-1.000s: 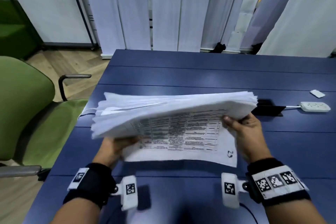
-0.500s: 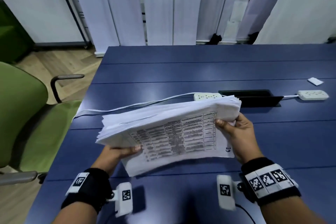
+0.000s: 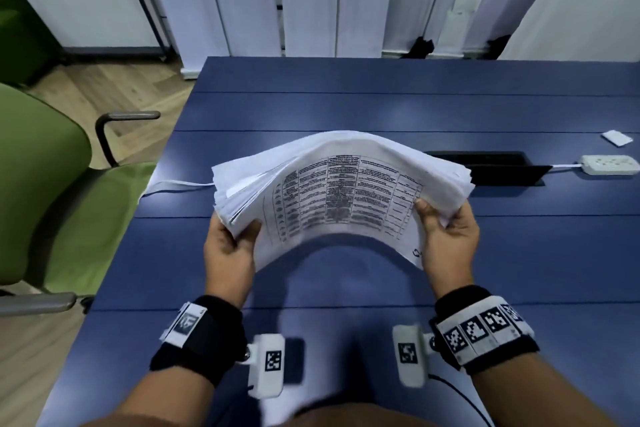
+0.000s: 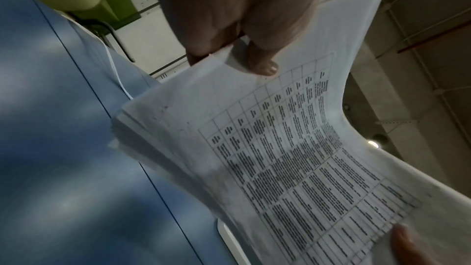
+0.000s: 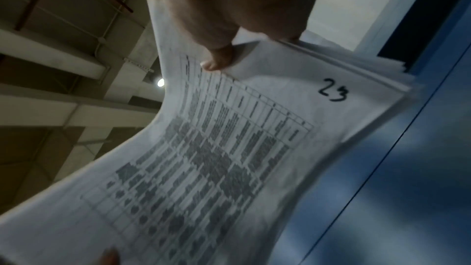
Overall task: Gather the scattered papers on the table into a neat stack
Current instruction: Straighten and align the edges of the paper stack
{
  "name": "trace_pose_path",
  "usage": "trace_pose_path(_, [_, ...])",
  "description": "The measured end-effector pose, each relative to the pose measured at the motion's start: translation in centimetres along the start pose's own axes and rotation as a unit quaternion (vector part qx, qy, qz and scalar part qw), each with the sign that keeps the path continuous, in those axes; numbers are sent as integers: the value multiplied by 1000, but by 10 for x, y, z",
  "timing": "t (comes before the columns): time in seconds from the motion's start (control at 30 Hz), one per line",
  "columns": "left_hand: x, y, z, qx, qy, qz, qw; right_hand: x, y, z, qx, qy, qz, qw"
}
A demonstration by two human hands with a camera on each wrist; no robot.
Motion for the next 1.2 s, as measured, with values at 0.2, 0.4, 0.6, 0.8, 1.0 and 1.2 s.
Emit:
trace_pose_path(0.2, [-13,42,-7,-47,34,9,998,-24,-30,-30,70,27,-44,996])
trace_pose_path(0.4, [-9,67,-9,-103,92,-2,990,-37,-44,-40,100,59,-80,990])
trace_pose_path(0.6, [-10,56,-5,-95,117,-35,988,-45,-39,-42,103,43,-91,990])
trace_pose_path(0.8, [-12,59,-7,-89,180,-25,979,-50,-53,-31,168,123,-141,968])
trace_pose_path(1.0, [-16,56,-7,-69,204,4,977,-47,-67,-16,238,172,-164,942])
trace_pose_path(1.2, [-14,59,-10,-69,240,6,968,-41,-65,-14,230,154,-129,952])
Point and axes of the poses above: each hand's wrist, its own z-axis towards the middle knuckle, its own x-axis out of the palm, y = z × x, the point moved 8 cm from there along z, towards the middle knuckle, and after that the axes turned 14 degrees about z, right-handed, at the moved point
